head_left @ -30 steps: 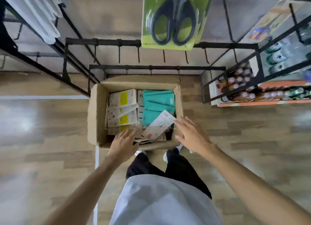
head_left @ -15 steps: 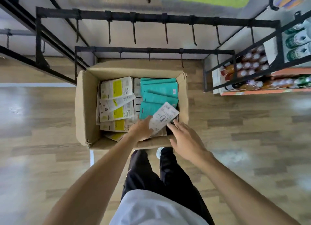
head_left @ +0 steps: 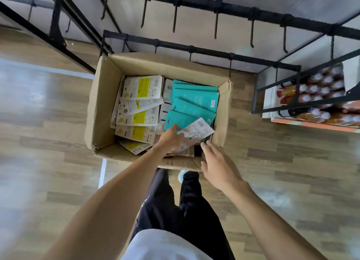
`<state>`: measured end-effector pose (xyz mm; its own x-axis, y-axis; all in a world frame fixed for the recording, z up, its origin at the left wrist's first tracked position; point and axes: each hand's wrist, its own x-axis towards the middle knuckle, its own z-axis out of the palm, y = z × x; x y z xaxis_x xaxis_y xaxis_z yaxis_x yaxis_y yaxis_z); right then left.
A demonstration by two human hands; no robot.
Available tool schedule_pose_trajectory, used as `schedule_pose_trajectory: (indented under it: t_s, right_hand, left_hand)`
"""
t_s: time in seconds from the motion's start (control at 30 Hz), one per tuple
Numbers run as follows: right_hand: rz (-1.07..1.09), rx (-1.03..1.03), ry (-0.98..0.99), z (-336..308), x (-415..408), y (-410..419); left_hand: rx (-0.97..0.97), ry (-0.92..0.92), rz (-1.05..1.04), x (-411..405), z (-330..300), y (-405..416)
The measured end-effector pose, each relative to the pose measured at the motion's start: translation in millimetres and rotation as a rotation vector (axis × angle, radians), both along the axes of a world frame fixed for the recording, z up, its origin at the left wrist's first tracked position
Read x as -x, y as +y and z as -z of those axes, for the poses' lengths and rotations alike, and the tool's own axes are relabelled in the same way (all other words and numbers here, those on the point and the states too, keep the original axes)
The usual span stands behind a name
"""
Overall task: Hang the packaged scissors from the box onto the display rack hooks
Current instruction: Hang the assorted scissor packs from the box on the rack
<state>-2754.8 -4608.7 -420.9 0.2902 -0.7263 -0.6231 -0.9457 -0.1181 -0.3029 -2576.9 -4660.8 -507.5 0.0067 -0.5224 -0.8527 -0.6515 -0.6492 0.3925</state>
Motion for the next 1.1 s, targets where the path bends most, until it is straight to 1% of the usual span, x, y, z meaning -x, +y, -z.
schedule_pose_trajectory:
  t_s: [0.17, 0.3, 0.4, 0.5, 0.6, 0.7, 0.83, 0.97, 1.03, 1.1]
  right_hand:
    - [-0.009, 0.011, -0.038, 1, 8, 3]
    - [-0.084, 0.036, -0.036, 3, 16, 7]
    - [-0.137, 0.048, -0.036, 7, 15, 7]
    - [-0.171, 0.044, -0.017, 12, 8, 1]
    - [-0.207, 0.037, 0.027, 19, -2, -6]
    - [-0.245, 0.02, 0.081, 28, -14, -14]
    - [-0.235, 0.018, 0.084, 47, -32, -34]
    - [-0.243, 0.054, 0.105, 67, -48, -61]
    - [-0.211, 0.074, 0.122, 75, -59, -69]
    - [-0.133, 0.105, 0.141, 82, -68, -74]
  left_hand:
    - [0.004, 0.012, -0.344, -4, -27, 13]
    - [-0.07, 0.02, -0.692, -22, -46, 31]
    - [-0.066, 0.028, -0.833, -42, -61, 40]
    - [-0.048, 0.056, -0.874, -66, -70, 52]
    - [-0.031, 0.144, -0.897, -84, -78, 64]
    - [0.036, 0.14, -0.905, -98, -92, 71]
    - [0.1, 0.145, -0.926, -124, -99, 76]
    - [0.111, 0.138, -0.969, -144, -95, 78]
    - [0.103, 0.156, -0.996, -150, -95, 80]
    - [0.098, 0.182, -1.006, -156, -95, 84]
